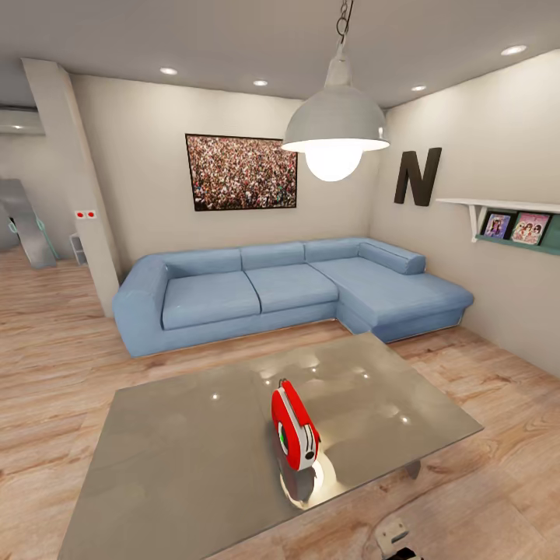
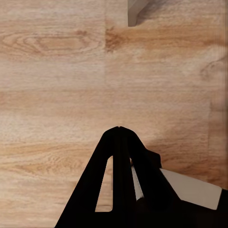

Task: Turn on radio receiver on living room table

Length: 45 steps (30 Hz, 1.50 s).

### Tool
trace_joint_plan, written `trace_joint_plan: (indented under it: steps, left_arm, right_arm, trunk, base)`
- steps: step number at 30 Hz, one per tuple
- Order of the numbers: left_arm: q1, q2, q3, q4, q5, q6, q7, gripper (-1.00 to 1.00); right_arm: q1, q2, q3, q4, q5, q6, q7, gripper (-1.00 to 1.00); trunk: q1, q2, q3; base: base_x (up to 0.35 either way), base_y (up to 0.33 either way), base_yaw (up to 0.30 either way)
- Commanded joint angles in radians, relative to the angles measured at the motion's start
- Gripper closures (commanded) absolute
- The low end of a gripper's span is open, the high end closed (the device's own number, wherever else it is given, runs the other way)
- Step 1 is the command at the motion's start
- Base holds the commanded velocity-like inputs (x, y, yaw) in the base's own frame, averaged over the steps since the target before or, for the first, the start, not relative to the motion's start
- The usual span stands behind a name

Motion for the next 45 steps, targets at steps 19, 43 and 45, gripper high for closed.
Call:
trace_joint_plan:
  steps: [19, 43, 45]
  left_arm:
    - [0.0, -0.081, 0.003, 0.046, 0.0, 0.003, -0.003, 1.0]
    - [0.001, -0.191, 0.005, 0.054, 0.003, 0.005, -0.008, 1.0]
    - [0.002, -0.209, 0.005, 0.054, 0.005, 0.005, -0.009, 1.0]
  right_arm:
    - [0.0, 0.001, 0.0, 0.0, 0.0, 0.0, 0.0, -1.0]
    - [0.0, 0.001, 0.0, 0.0, 0.0, 0.0, 0.0, -1.0]
    - [0.0, 0.001, 0.0, 0.0, 0.0, 0.0, 0.0, -1.0]
  trunk:
    - [0.0, 0.0, 0.0]
    - [0.0, 0.0, 0.0]
    - [0.0, 0.0, 0.0]
  base:
    - [0.0, 0.0, 0.0]
    - [0.0, 0.0, 0.0]
    - [0.0, 0.0, 0.0]
